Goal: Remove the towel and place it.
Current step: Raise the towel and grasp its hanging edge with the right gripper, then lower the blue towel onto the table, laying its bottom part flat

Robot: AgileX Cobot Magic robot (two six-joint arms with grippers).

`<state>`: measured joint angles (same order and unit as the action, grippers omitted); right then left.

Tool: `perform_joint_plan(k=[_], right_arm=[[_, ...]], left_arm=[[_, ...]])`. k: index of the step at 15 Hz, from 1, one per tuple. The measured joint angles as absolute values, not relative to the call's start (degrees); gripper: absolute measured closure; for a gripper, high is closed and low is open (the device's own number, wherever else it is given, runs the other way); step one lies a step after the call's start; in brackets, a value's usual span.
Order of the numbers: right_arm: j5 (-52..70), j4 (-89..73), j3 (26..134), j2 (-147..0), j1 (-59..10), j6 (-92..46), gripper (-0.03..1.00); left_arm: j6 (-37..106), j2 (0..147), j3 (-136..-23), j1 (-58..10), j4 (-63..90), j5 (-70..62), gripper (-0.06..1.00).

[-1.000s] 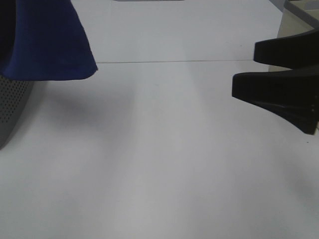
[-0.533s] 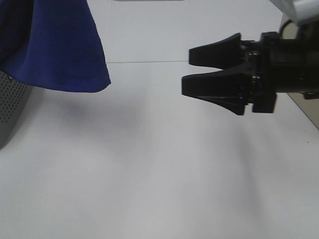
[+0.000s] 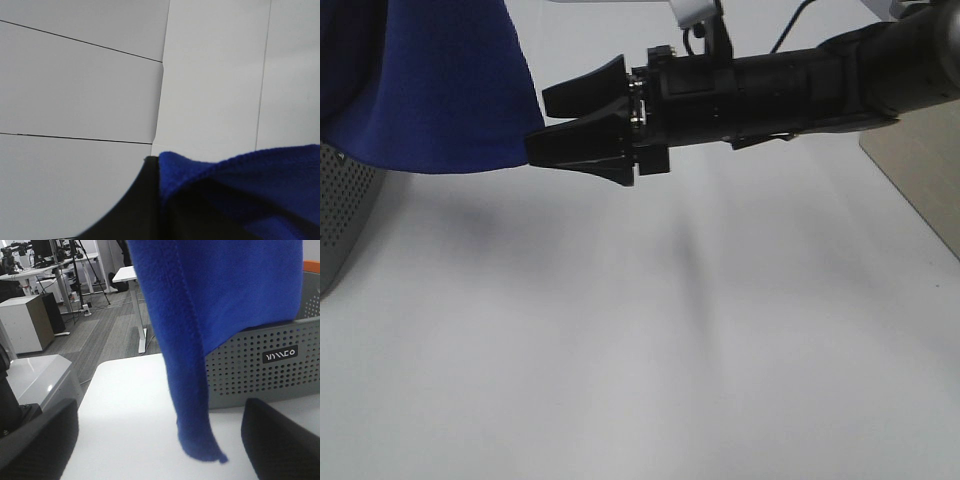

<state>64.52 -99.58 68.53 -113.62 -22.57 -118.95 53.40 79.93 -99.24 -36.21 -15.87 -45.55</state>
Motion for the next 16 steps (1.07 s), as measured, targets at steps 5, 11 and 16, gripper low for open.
perform_joint_plan(k=[5, 11, 16], right_arm=[[60.8, -99.6, 78.5, -117.5, -27.5, -114.8, 0.12], [60.4, -99.5, 78.6, -117.6, -27.6, -111.9, 0.55], [59.5, -97.8, 78.6, -117.6, -27.6, -110.1, 0.95]], left_arm=[[53.4, 80.0, -99.2, -36.2, -15.6, -43.8, 0.94], [53.4, 80.0, -99.2, -36.2, -15.7, -43.8, 0.94], [53.4, 80.0, -99.2, -36.2, -15.7, -43.8, 0.94]])
